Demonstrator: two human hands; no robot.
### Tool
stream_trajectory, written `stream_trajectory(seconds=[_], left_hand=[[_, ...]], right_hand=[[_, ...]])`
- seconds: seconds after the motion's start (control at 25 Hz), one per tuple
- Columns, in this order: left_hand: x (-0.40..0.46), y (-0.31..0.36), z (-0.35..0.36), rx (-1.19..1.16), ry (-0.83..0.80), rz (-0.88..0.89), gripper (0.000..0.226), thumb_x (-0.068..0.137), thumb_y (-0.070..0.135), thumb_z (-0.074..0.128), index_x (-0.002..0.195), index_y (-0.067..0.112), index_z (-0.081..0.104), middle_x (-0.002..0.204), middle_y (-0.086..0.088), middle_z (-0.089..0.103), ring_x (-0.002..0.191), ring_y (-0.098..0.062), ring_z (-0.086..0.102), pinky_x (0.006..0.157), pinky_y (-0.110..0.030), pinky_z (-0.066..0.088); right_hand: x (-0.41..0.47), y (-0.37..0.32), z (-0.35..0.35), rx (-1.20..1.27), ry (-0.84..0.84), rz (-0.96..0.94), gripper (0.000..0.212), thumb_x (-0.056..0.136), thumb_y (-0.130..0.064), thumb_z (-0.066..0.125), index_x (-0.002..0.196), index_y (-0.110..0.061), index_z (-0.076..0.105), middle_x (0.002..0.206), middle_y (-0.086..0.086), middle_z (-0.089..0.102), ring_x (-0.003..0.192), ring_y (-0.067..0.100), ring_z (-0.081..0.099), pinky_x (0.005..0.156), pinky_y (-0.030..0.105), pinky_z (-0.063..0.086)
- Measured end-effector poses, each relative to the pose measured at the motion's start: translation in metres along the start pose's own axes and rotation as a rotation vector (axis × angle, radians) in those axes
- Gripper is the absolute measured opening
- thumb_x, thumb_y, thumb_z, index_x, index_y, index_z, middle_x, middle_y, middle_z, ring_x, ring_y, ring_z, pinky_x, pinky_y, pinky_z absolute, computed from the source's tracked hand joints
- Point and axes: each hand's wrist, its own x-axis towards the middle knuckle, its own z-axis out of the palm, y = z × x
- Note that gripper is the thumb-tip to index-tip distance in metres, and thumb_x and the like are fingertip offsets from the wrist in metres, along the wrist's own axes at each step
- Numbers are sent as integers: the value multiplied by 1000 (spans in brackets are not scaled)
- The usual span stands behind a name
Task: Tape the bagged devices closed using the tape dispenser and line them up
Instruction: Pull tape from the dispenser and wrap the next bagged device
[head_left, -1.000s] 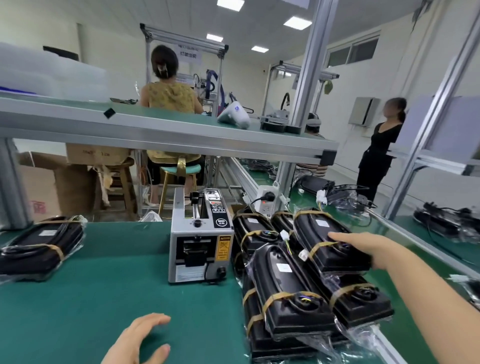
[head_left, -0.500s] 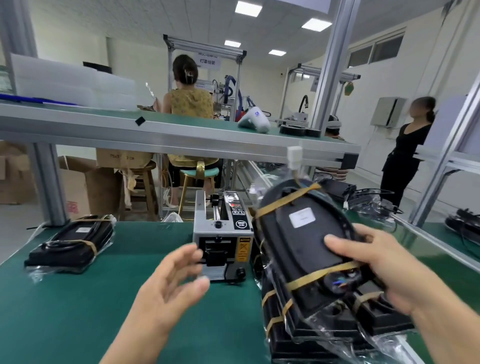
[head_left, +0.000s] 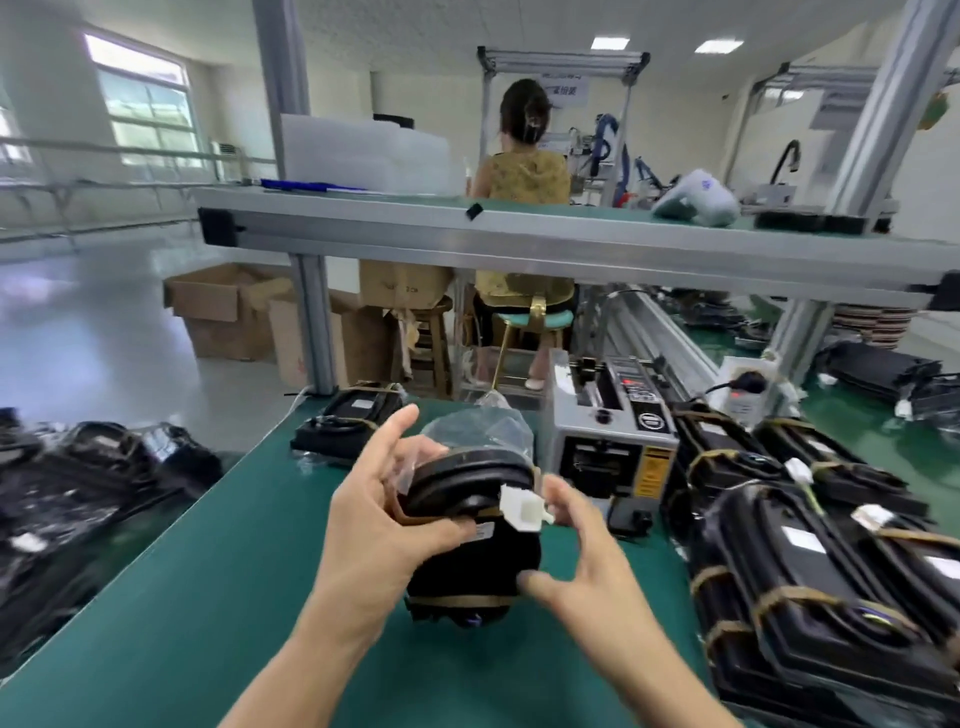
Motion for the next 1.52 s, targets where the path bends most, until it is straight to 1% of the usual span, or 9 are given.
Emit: stream_trajectory(seconds=[0.12,0.28,0.52,0.72,0.96,1.2,1.28,1.36,1.52], left_hand=[[-5,-17,-13,46,11,31,96,40,23,87,128,36,50,102,1,68,102,-16,66,96,-35,45],[-6,-30,-16,92,-17,80,87,46,25,87,123,41,50,104,-2,67,99,-21,66,93,-44,46],[-6,-27,-19,86,-111,71,84,50,18,80,122,43,46,118,9,58,101,-19,63,90,-41,52],[-13,-10,-22,465,-274,298,61,69,32,70,125,47,54,152,6,29,133,-19,38,103,-25,39],[-10,-10,-18,438,-244,194,63,57,34,80,115,43,59,116,17,60,110,-7,58,88,-12,44],[-11,-18,-26,446,-230,172,63,53,40,83,112,40,60,113,14,63,103,-2,61,83,-5,44],[-14,-21,-26,468,-177,198,62,53,32,84,110,38,61,109,13,64,99,-2,62,83,-5,43],[-17,-23,-23,502,-118,255,59,54,29,83,109,35,62,109,11,62,98,-3,61,86,-7,42],[-24,-30,-7,633,-17,362,53,58,34,78,109,29,63,110,11,60,97,-14,60,87,-30,46]], right_hand=[[6,-21,-12,155,80,-259,48,74,0,52,103,-36,65,110,-14,65,105,2,57,87,6,37],[16,-40,-11,257,-177,-378,19,85,-11,62,98,-18,74,102,-5,71,102,8,63,90,15,43],[38,-22,3,-162,-390,-280,88,59,-26,91,133,-39,45,132,-22,48,127,-4,43,109,21,33],[40,-14,17,-194,-295,-280,73,57,-42,85,120,-40,50,119,-20,56,112,3,56,95,34,47],[33,-8,13,-130,-310,-224,82,52,-32,93,120,-40,47,118,-19,56,113,3,55,95,24,45],[23,-4,4,-192,-343,-242,93,58,-41,88,136,-44,37,139,-26,37,135,-3,32,113,20,24],[27,9,-9,-88,-220,-161,63,70,-32,82,126,-38,54,132,-19,51,126,-5,43,104,12,31],[39,26,-21,34,202,73,15,83,-22,72,94,-32,70,95,-16,68,93,3,60,80,14,45],[75,53,-29,-83,678,414,22,90,-23,60,69,-27,62,69,-3,65,71,18,56,56,23,39]])
